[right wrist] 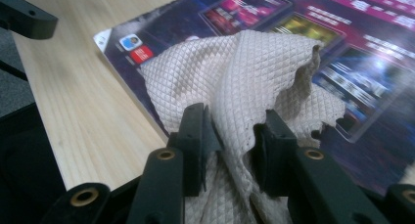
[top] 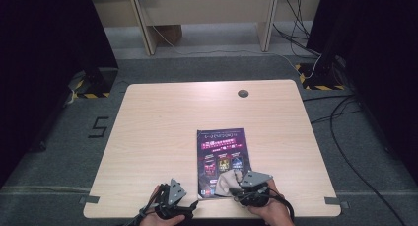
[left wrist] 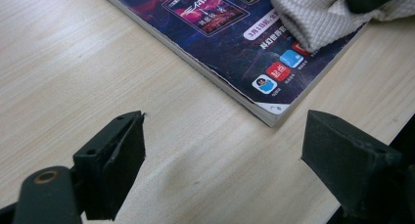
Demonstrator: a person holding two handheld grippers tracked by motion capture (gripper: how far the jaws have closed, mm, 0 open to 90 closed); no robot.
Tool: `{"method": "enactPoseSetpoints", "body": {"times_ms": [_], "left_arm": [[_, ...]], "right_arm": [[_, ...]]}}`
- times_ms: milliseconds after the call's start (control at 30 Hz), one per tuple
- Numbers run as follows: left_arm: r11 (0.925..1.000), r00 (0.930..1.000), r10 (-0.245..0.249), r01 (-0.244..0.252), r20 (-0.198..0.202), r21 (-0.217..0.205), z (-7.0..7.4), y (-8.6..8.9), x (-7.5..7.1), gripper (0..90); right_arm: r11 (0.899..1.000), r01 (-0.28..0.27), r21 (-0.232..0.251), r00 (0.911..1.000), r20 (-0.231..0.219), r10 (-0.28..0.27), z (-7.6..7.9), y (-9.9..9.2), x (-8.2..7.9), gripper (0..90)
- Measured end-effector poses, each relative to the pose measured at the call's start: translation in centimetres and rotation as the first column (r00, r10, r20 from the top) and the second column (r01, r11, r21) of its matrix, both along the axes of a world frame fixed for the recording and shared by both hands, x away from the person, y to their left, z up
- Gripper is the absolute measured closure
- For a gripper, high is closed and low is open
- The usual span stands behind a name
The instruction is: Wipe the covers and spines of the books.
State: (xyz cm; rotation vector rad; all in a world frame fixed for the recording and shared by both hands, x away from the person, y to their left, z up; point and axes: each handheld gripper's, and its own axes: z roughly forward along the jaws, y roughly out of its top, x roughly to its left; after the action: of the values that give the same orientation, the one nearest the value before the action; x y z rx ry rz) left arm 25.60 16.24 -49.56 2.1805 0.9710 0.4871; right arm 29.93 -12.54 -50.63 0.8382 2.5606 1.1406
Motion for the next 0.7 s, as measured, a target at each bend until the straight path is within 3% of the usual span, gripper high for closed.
{"method": "enactPoseSetpoints", "body": {"times_ms": [333, 700], "left_arm": [[1.0, 1.0, 0.002, -0.002, 0.0, 0.001, 0.0, 0.0, 0.0, 15.7], [0.9999, 0.9999, 0.012, -0.012, 0.006, 0.001, -0.1, 0.0, 0.2, 15.8]], "right_arm": [[0.998, 0.062, 0.005, 0.9981, -0.005, -0.062, 0.0, -2.7, -0.1, 69.1], [0.997, 0.082, 0.006, 0.9965, -0.013, -0.082, 0.1, -3.3, 0.3, 70.1]]}}
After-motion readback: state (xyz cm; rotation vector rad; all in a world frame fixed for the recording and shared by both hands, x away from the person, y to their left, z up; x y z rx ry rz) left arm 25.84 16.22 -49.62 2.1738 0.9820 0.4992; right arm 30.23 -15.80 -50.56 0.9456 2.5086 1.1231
